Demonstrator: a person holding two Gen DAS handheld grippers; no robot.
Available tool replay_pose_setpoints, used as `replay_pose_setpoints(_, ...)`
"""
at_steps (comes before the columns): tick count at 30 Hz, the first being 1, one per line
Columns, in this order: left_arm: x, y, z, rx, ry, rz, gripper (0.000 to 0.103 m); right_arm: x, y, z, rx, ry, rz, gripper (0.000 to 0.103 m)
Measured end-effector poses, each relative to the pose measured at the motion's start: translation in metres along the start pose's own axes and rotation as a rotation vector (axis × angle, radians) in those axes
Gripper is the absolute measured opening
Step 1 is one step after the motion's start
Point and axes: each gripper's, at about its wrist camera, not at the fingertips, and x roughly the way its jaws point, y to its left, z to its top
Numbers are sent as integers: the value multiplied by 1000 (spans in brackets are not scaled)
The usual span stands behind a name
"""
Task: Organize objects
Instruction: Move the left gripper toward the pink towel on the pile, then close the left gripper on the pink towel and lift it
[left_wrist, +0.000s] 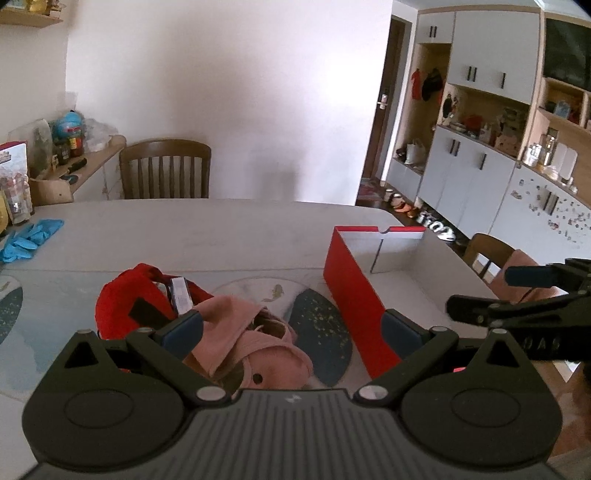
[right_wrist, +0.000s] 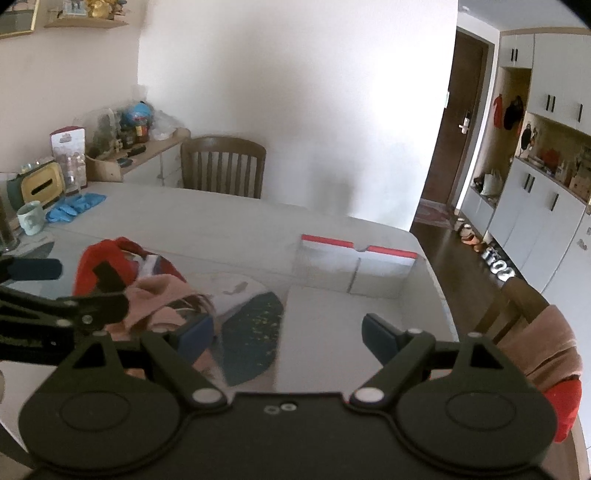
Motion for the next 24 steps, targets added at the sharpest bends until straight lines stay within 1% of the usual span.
replay_pose_setpoints(3, 10, -3, 1, -7, 10, 21, 103, 17, -26, 2, 32, 27, -26, 87)
replay_pose_setpoints(7, 23, -8, 2, -16, 26, 50, 103, 41, -58, -2, 17, 60, -83, 86)
replay_pose_setpoints(10, 34, -13, 0, -4, 40, 76, 103, 57, -79, -5, 13, 85, -110, 85)
replay_pose_setpoints(14, 52, -14, -5, 13, 50, 122, 102, 75, -105, -7, 7, 109, -129, 84)
replay_pose_setpoints(16, 63, -11, -7, 16, 68, 153, 102, 86, -119, -8, 8, 126, -136, 83)
replay_pose_setpoints(20, 83, 0, -12, -4, 108, 208, 102, 106, -140, -10, -1, 161, -149, 78)
replay_pose_setpoints(22, 89, 7, -16, -21, 128, 228, 102, 116, -147, -11, -10, 181, -141, 74)
replay_pose_setpoints(24, 95, 12, -18, -24, 142, 238, 102, 127, -153, -13, -6, 206, -128, 72)
